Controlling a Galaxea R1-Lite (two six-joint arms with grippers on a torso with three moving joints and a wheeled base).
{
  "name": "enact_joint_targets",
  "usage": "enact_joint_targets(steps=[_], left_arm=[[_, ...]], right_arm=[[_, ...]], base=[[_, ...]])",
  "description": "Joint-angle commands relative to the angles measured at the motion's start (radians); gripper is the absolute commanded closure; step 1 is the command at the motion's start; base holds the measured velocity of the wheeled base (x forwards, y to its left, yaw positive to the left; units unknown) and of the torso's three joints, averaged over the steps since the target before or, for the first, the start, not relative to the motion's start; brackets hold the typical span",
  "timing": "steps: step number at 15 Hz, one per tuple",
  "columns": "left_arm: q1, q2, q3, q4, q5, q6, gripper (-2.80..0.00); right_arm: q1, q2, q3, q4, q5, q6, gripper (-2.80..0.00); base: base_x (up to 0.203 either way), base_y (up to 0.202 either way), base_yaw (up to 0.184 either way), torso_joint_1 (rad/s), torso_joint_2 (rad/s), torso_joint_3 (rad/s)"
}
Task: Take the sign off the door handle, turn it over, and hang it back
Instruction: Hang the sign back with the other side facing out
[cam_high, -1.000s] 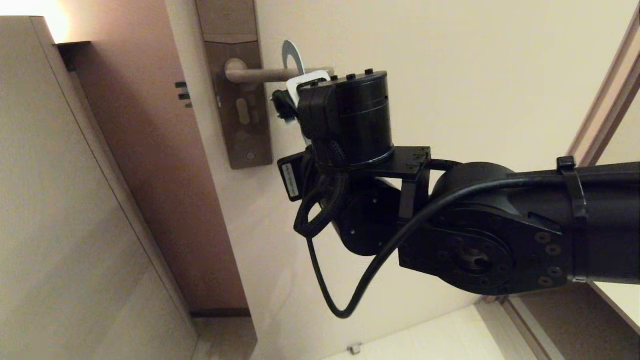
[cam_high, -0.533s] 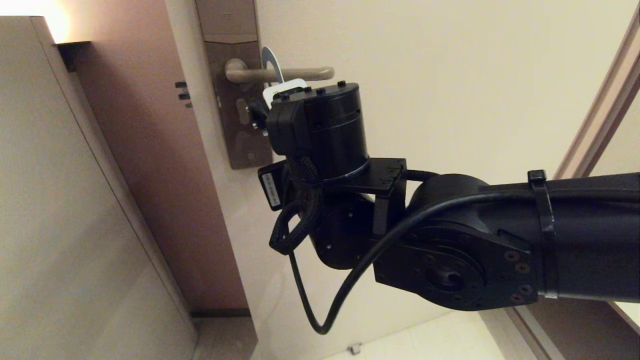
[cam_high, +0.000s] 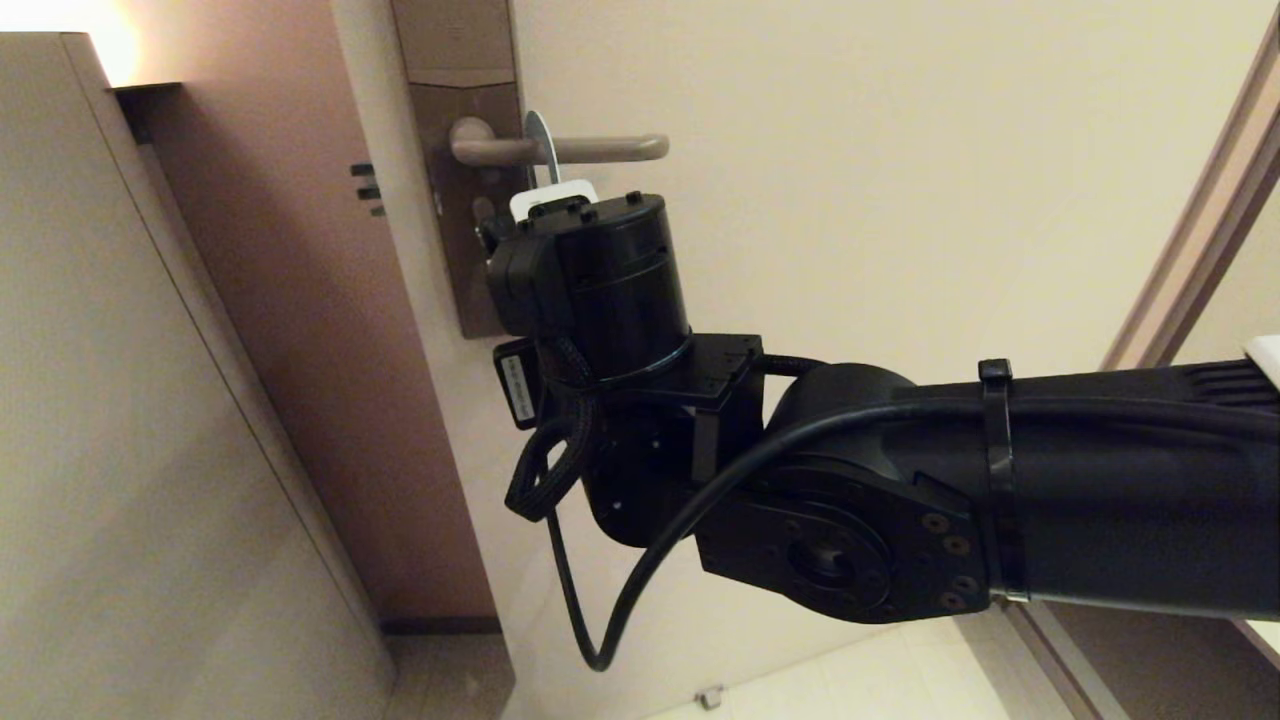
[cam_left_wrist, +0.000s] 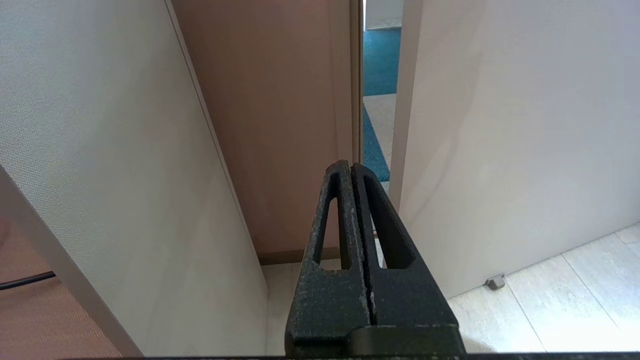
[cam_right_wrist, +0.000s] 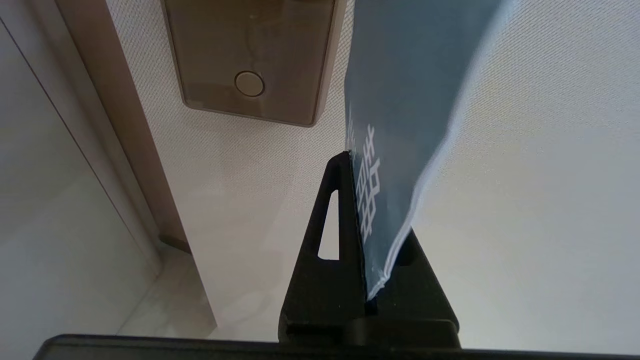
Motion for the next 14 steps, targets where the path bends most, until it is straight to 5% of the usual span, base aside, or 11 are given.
enact_joint_targets(steps=[1, 14], left_arm=[[0.0, 0.001, 0.0, 0.0, 0.0, 0.0, 0.0], [0.0, 0.001, 0.0, 0.0, 0.0, 0.0, 0.0]], right_arm=[[0.0, 0.011, -0.006, 0.0, -0.003, 0.002, 0.0], [0.024, 0.063, -0.081, 0.0, 0.001, 0.003, 0.0]], base=[[0.0, 0.0, 0.0, 0.0, 0.0, 0.0], [0.0, 0.0, 0.0, 0.0, 0.0, 0.0]])
